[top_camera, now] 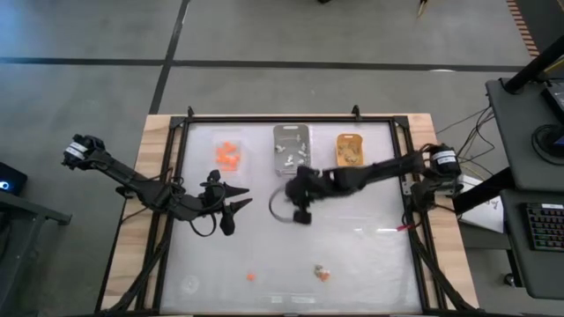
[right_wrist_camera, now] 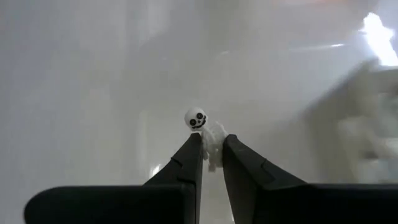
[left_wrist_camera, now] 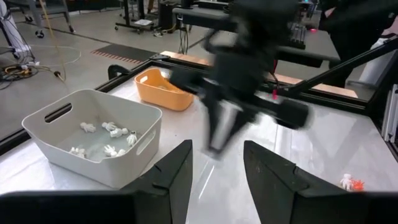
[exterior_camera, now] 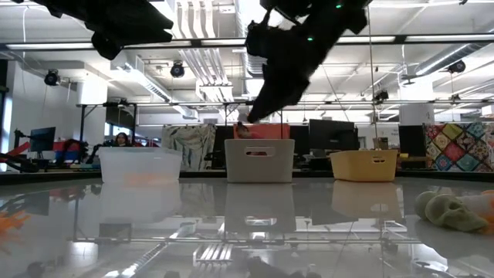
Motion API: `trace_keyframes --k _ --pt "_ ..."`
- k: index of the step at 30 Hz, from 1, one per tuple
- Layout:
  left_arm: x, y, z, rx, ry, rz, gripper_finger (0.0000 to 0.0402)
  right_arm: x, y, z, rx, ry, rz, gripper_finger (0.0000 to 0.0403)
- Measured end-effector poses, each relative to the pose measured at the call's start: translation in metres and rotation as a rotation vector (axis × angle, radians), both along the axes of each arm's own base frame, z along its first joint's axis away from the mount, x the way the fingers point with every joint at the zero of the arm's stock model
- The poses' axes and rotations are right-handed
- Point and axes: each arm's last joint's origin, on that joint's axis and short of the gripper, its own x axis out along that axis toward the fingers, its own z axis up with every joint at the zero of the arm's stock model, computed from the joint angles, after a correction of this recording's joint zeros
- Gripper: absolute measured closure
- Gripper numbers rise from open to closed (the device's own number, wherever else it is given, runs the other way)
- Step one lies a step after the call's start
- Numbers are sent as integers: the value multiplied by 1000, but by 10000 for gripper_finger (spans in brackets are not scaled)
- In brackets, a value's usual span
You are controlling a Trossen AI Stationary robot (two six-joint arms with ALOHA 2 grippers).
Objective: Sort Halloween decoration
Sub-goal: Put the white skeleton toy into the gray bin
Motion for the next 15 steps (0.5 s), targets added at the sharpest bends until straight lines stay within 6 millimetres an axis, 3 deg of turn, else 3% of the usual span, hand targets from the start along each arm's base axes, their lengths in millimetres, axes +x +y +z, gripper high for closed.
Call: trace_keyframes --k 8,15 --pt "0 0 0 2 1 0 275 8 -86 33 24 -113 -257 362" --pt "0 0 0 2 1 0 275 -3 -160 22 38 -94 -466 362"
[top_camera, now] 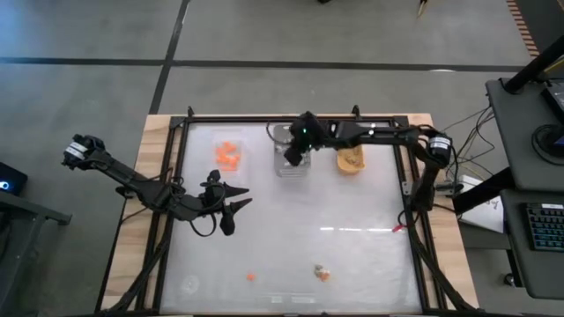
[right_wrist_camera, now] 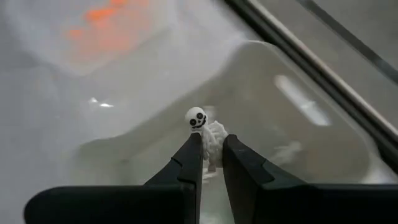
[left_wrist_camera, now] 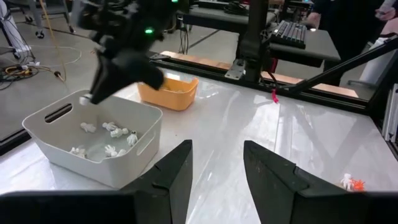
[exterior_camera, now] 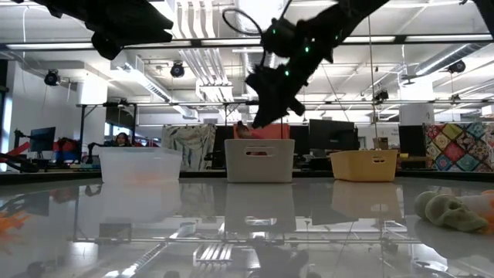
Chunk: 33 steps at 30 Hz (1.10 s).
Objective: Sort Halloween decoration
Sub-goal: Put the white skeleton toy into the gray bin, then put the orange spider toy into the transparent white bin
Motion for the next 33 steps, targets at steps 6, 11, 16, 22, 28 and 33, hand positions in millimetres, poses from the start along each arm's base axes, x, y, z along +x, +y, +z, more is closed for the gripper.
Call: trace_keyframes --k 6,11,16,22,28,33 --pt "0 0 0 1 0 0 275 -5 -28 -15 21 20 -80 362" --pt "0 0 0 0 0 0 275 -4 -32 -17 13 5 -87 340" --pt "0 0 0 0 0 0 275 -3 -32 -17 10 -2 -85 284" --pt "0 0 0 -6 -2 1 275 -3 -32 -16 9 -1 -84 234" --pt "0 0 0 -10 -3 2 275 2 -28 -3 18 -32 -49 221" --pt "0 0 0 -14 -4 3 275 6 -11 16 30 -80 40 227"
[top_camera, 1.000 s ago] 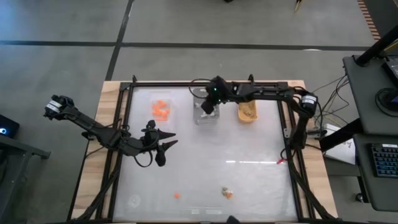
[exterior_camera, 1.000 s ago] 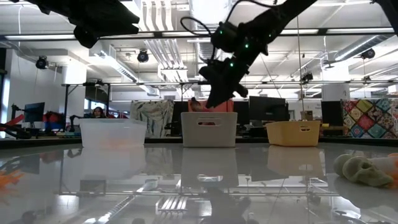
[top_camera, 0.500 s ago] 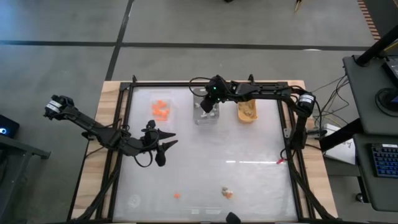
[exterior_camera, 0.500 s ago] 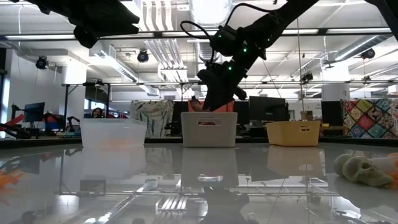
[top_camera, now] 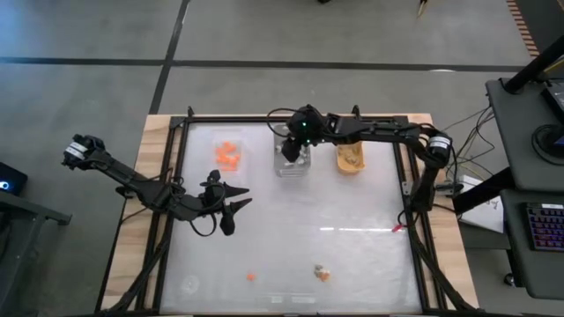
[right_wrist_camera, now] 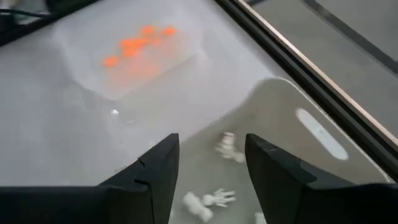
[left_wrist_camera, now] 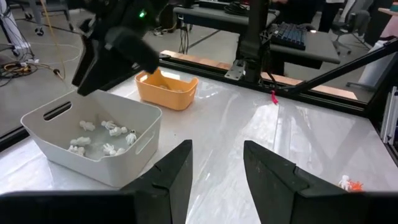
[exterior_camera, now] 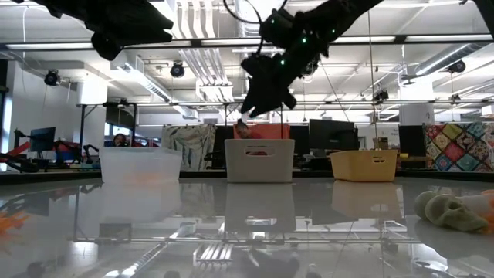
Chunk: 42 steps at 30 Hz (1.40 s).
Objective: Sort Halloween decoration
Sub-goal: Put the orange spider toy into the transparent white bin
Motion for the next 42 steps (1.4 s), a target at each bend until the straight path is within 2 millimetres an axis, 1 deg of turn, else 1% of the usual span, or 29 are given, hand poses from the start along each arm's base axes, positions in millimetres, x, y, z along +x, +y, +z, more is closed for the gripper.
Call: trace_keyframes --k 3,6,11,18,23,26,32,37,42 --pt "0 0 0 -8 -3 2 275 1 16 11 -24 -20 52 234" --pt "0 0 0 -20 -7 5 275 2 36 21 -47 -28 118 242" --pt "0 0 0 -45 -15 10 275 4 71 31 -83 -34 231 252" --pt "1 -1 -1 -97 -18 -17 275 9 118 36 -118 -48 378 262" --pt "6 -6 -10 -130 17 -52 275 11 143 36 -129 -56 444 266" --pt "10 -11 -16 -142 48 -79 275 12 155 37 -133 -61 475 266" --pt "17 -31 -22 -190 113 -239 275 11 174 36 -133 -64 526 266" --pt "19 -58 -30 -164 205 -384 275 9 189 35 -129 -53 566 271" --pt "18 -87 -46 -132 303 -492 275 5 204 32 -112 -16 599 269"
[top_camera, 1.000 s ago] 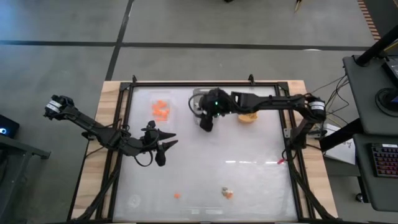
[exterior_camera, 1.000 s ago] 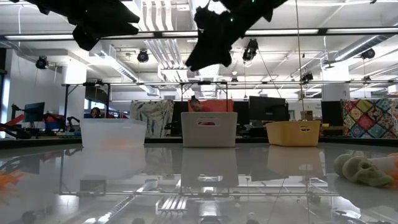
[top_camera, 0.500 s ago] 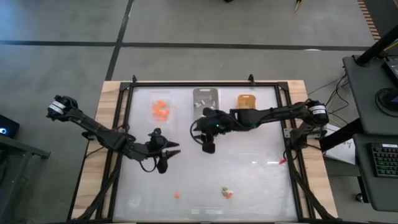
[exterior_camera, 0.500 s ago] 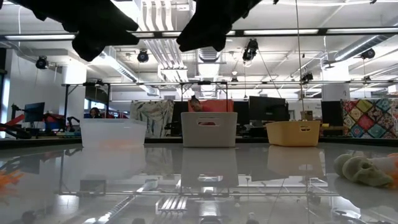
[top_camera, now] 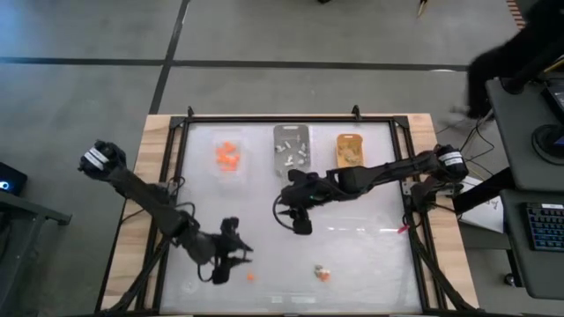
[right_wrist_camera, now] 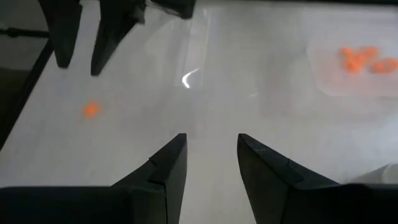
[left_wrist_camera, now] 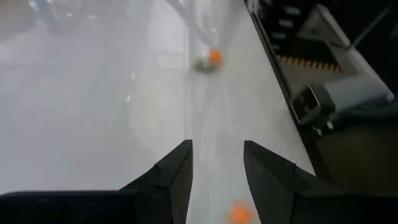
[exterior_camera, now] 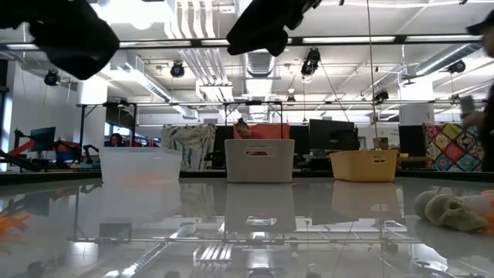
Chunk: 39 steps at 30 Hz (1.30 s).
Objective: Sort Halloween decoration
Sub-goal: Put the orange spider toy into the transparent white bin
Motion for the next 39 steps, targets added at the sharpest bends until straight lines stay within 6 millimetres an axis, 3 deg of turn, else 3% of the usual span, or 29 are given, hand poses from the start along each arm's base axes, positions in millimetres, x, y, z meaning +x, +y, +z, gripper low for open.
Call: trace_keyframes --k 10,19,39 --pt "10 -38 -31 -1 113 -19 266 -24 29 -9 42 85 38 281" --pt "17 -66 -46 74 214 -42 206 -39 50 -18 80 59 79 284" --pt "12 -65 -74 202 301 -64 220 -43 51 -37 94 80 64 286"
